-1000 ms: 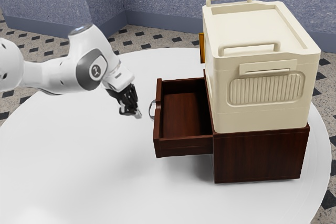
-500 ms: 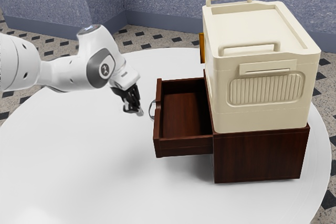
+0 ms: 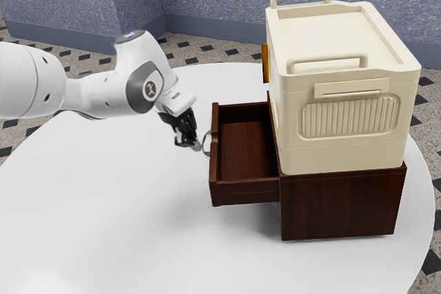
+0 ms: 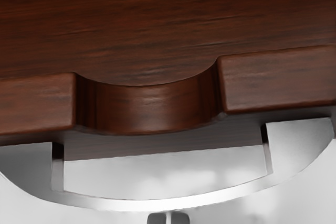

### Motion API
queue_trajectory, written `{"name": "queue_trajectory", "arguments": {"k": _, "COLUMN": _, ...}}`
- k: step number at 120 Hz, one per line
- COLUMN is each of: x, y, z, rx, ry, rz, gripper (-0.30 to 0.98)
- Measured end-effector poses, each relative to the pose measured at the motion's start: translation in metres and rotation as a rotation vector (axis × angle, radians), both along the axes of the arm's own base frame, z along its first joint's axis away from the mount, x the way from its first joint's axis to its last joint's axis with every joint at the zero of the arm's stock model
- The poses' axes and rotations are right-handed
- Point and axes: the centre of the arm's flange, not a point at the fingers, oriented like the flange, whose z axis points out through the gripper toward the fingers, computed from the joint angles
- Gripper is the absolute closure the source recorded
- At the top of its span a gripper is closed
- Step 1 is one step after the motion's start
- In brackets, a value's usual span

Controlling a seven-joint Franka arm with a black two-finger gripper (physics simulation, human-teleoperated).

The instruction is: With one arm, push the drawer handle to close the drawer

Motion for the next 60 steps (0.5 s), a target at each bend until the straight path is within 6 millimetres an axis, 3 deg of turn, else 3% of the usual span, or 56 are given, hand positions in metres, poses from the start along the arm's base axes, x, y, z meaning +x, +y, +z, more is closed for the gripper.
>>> {"name": "queue_trajectory", "arguments": {"k": 60, "x": 0.024, "y": -0.031, "z": -0.004, "rx": -0.023, "ry": -0.003, "rz": -0.041, "gripper": 0.79}}
